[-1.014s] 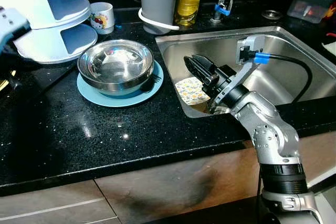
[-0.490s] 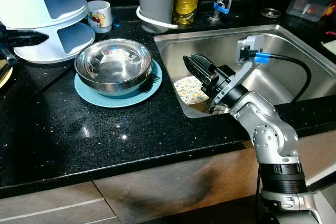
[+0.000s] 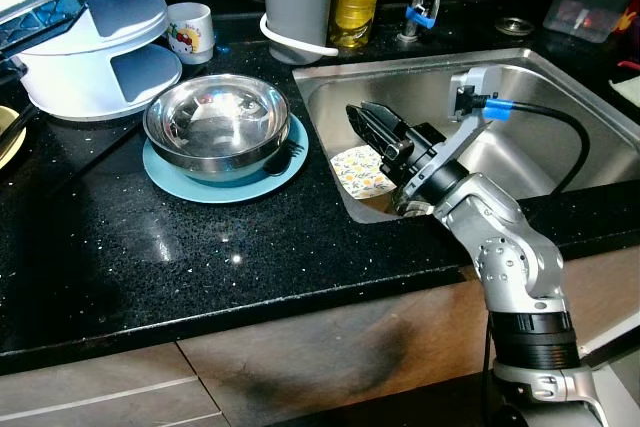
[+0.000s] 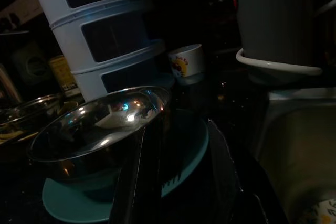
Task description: Kitchen organization
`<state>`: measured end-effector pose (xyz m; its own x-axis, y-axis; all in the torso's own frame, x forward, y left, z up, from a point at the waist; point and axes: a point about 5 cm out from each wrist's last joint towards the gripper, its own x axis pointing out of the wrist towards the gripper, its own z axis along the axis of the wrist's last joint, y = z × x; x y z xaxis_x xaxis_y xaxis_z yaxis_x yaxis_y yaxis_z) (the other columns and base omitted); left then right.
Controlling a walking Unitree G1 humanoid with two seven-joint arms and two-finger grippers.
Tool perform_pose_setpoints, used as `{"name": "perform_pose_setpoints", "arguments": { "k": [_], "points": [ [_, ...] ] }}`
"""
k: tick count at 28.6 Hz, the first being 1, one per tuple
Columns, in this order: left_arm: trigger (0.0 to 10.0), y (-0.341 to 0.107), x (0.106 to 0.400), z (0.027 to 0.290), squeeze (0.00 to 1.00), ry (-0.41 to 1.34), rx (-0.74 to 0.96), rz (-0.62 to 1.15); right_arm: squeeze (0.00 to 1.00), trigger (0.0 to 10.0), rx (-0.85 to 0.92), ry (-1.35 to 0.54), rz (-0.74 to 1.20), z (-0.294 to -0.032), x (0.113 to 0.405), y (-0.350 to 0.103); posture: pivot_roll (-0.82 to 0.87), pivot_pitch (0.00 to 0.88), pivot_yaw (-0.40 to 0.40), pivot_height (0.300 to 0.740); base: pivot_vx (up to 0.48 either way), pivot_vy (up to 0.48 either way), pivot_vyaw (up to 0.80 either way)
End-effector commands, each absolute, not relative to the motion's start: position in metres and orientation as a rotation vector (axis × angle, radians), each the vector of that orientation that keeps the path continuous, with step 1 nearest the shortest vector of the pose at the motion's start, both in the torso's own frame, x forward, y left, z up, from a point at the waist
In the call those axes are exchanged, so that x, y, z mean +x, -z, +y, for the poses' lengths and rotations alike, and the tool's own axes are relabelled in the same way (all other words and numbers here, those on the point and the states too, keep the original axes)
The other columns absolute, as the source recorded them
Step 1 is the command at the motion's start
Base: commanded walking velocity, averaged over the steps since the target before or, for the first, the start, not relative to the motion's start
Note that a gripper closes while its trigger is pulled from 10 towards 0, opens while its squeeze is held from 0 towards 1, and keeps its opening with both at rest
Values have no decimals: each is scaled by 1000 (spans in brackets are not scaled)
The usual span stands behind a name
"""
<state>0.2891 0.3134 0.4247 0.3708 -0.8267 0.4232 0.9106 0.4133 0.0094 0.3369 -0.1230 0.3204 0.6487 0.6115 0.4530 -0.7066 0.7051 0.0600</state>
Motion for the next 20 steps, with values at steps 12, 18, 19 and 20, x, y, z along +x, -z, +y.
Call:
{"name": "perform_pose_setpoints", "arguments": {
  "k": [12, 18, 19, 20],
  "points": [
    [10000, -382, 326, 330, 1000, 314, 426, -31, 0, 10000, 232, -783, -434, -119, 334, -324, 28, 241, -13, 740, 0, 0, 0],
    [10000, -370, 330, 329, 1000, 245, 431, 40, 0, 10000, 221, -792, -430, -116, 334, -324, 27, 244, -15, 740, 0, 0, 0],
    [10000, -369, 330, 330, 1000, 246, 426, 46, 0, 10000, 221, -792, -430, -116, 333, -324, 27, 244, -15, 740, 0, 0, 0],
    [10000, -364, 333, 331, 1000, 226, 432, 69, 0, 10000, 220, -793, -425, -116, 333, -323, 27, 244, -15, 740, 0, 0, 0]
  ]
}}
